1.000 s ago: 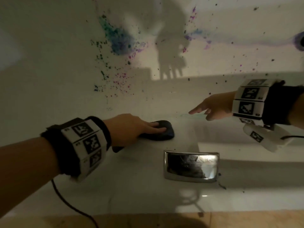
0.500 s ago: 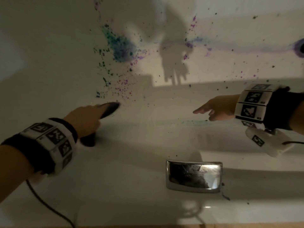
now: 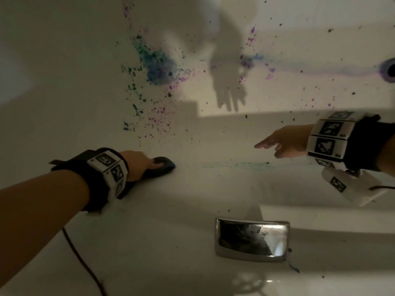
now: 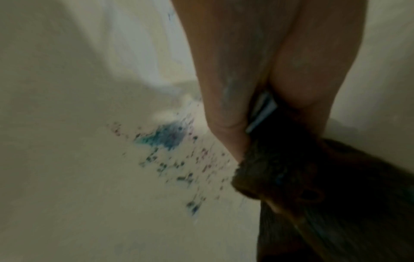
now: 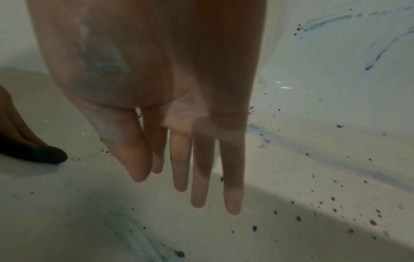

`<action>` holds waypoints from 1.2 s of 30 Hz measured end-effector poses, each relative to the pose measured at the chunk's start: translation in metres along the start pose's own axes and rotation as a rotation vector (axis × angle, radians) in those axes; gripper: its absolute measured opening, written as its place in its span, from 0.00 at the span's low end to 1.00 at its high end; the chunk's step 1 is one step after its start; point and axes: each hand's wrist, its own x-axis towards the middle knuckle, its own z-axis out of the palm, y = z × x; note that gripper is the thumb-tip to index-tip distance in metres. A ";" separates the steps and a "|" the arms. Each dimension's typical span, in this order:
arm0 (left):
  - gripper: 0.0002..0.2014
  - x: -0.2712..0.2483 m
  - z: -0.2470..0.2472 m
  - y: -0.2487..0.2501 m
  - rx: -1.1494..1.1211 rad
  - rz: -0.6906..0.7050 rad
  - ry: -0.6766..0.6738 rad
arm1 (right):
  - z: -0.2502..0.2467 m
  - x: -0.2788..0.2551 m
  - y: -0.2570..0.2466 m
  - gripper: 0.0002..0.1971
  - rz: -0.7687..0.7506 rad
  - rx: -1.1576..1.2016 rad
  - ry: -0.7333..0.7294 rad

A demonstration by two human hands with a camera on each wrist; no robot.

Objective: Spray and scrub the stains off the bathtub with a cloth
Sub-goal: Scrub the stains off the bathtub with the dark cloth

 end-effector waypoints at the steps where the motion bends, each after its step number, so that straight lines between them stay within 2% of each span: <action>1: 0.26 0.001 0.006 -0.013 0.003 -0.072 -0.004 | 0.000 0.001 0.000 0.31 -0.002 0.006 -0.001; 4: 0.35 -0.001 0.022 -0.053 -0.019 -0.259 0.013 | 0.002 0.004 0.002 0.31 -0.002 0.018 0.000; 5: 0.34 -0.006 0.023 -0.059 -0.061 -0.291 0.019 | 0.004 0.006 0.003 0.31 -0.001 0.017 -0.004; 7: 0.25 -0.018 0.016 -0.056 -0.231 -0.284 0.089 | 0.006 0.009 0.002 0.30 0.000 0.012 -0.012; 8: 0.24 -0.022 0.009 -0.050 -0.327 -0.227 0.149 | 0.007 0.010 0.001 0.30 0.000 0.008 -0.017; 9: 0.28 -0.026 0.002 -0.039 -0.385 -0.148 0.202 | 0.008 0.011 -0.001 0.30 -0.001 -0.002 -0.023; 12: 0.36 -0.026 -0.019 0.006 -0.392 0.119 0.285 | 0.009 0.014 -0.006 0.31 -0.013 -0.041 -0.044; 15: 0.37 -0.017 -0.029 0.058 -0.185 0.370 0.220 | 0.009 0.015 -0.007 0.31 -0.027 -0.061 -0.058; 18: 0.38 0.000 -0.026 0.079 0.027 0.434 0.179 | 0.007 0.016 -0.006 0.31 -0.017 -0.073 -0.054; 21: 0.37 0.011 -0.022 0.063 0.088 0.335 0.167 | 0.004 0.015 -0.001 0.31 0.000 -0.067 -0.053; 24: 0.31 0.017 -0.015 0.033 0.124 0.114 0.060 | 0.002 0.013 0.004 0.31 0.014 -0.053 -0.048; 26: 0.27 0.018 -0.007 0.005 0.049 -0.036 0.032 | 0.000 0.012 0.007 0.31 0.019 -0.049 -0.047; 27: 0.38 0.016 -0.001 -0.011 -0.022 -0.092 0.034 | -0.001 0.012 0.009 0.31 0.025 -0.048 -0.042; 29: 0.69 0.017 0.011 -0.039 -0.127 -0.230 0.001 | -0.003 0.012 0.012 0.31 0.042 -0.041 -0.030; 30: 0.74 0.019 0.017 -0.053 -0.164 -0.306 -0.010 | -0.003 0.012 0.013 0.31 0.049 -0.033 -0.019; 31: 0.69 0.017 0.020 -0.061 -0.197 -0.374 -0.015 | -0.003 0.012 0.013 0.31 0.057 -0.023 -0.011; 33: 0.45 0.007 0.019 -0.067 -0.294 -0.448 0.024 | -0.002 0.012 0.012 0.30 0.060 -0.002 -0.004; 34: 0.38 -0.001 0.017 -0.064 -0.328 -0.428 0.039 | -0.002 0.012 0.010 0.30 0.057 0.008 0.004; 36: 0.32 -0.013 0.010 -0.052 -0.409 -0.339 0.074 | -0.004 0.008 0.004 0.29 0.045 0.032 0.034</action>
